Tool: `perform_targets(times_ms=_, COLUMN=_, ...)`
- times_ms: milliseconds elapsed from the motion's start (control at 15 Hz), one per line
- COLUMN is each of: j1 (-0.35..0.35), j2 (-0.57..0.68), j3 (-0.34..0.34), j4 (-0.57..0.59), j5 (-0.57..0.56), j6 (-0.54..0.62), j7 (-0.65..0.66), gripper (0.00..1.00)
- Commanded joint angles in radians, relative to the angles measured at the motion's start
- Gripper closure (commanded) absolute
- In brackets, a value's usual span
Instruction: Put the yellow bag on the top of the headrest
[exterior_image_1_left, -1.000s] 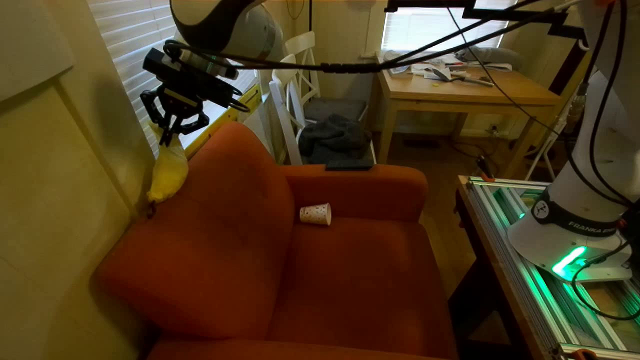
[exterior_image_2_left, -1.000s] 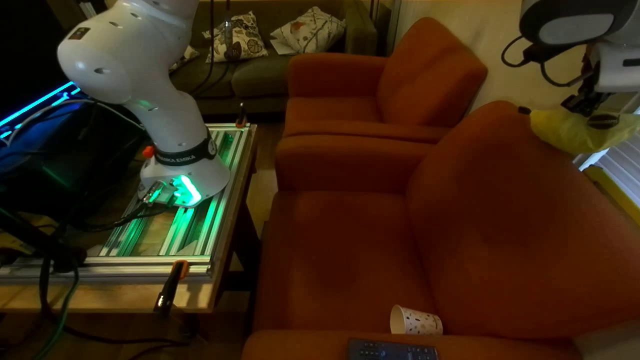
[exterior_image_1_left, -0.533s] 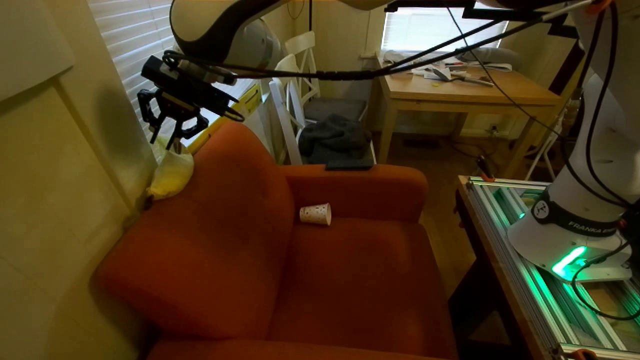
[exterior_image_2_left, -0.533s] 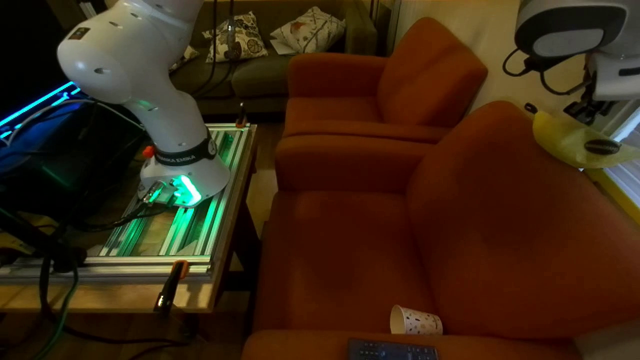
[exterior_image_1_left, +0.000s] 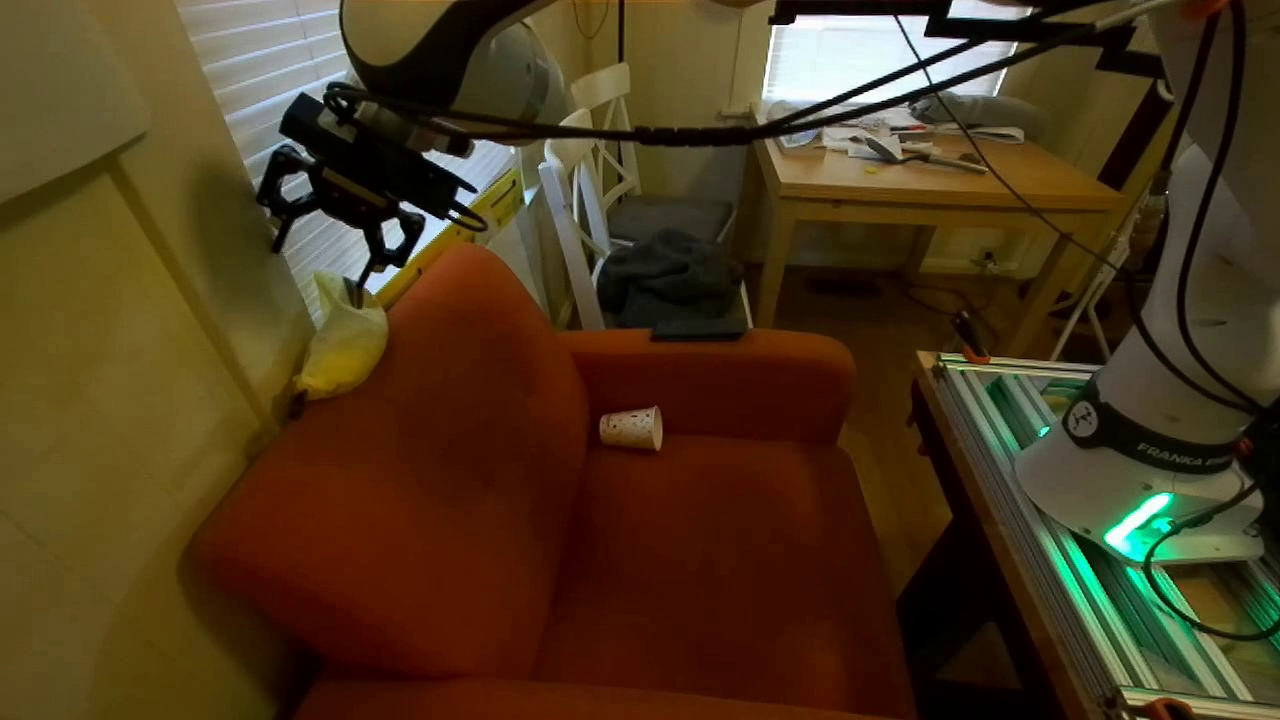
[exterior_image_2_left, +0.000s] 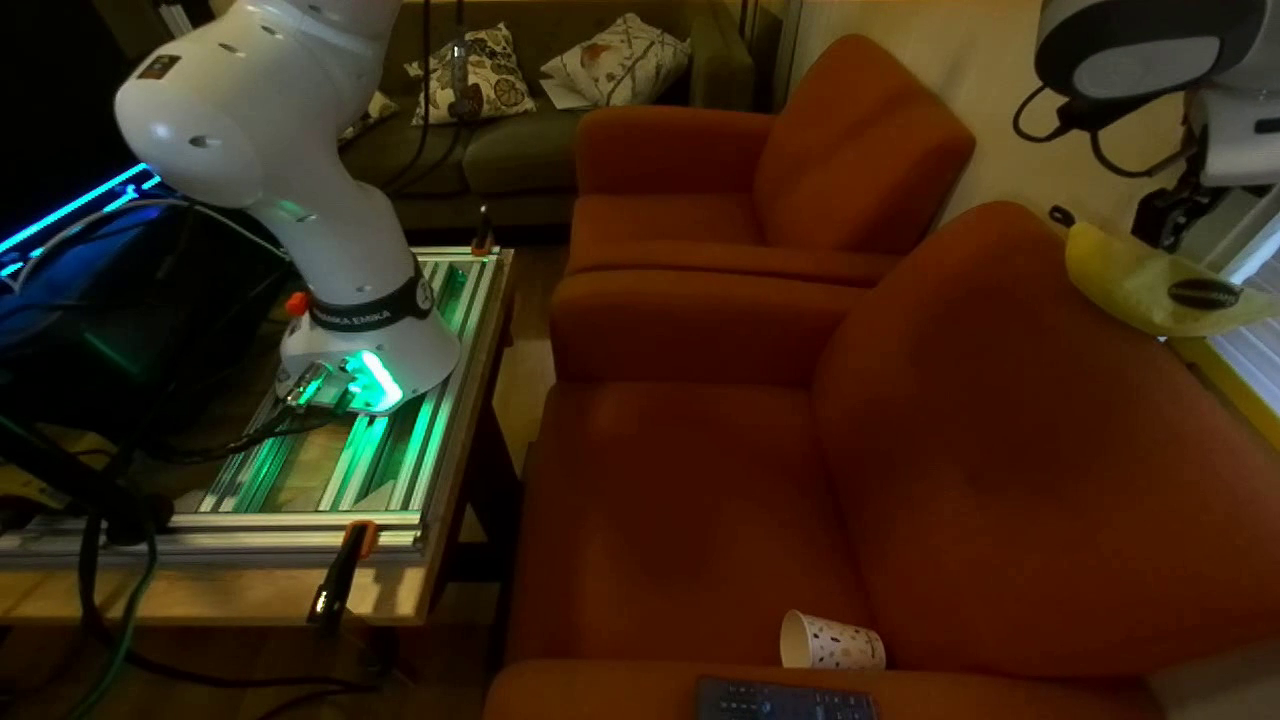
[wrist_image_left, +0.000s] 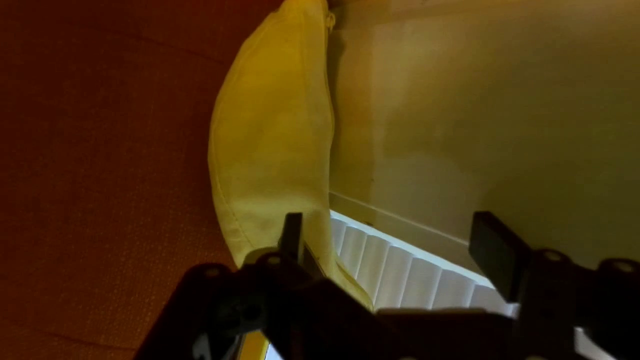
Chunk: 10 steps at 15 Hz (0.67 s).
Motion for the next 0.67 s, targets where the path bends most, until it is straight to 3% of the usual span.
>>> perform_targets(times_ms=0, j1=0.020, j2=-0.086, j3=-0.036, j4=-0.094, j5=-0.028, j6=-0.021, j7=0.036, gripper=0.00)
perform_targets(times_ms=600, j1=0.068, j2=-0.280, j3=-0.131, j4=-0.307, j5=-0.237, j6=-0.135, j7=-0.039, gripper=0.00)
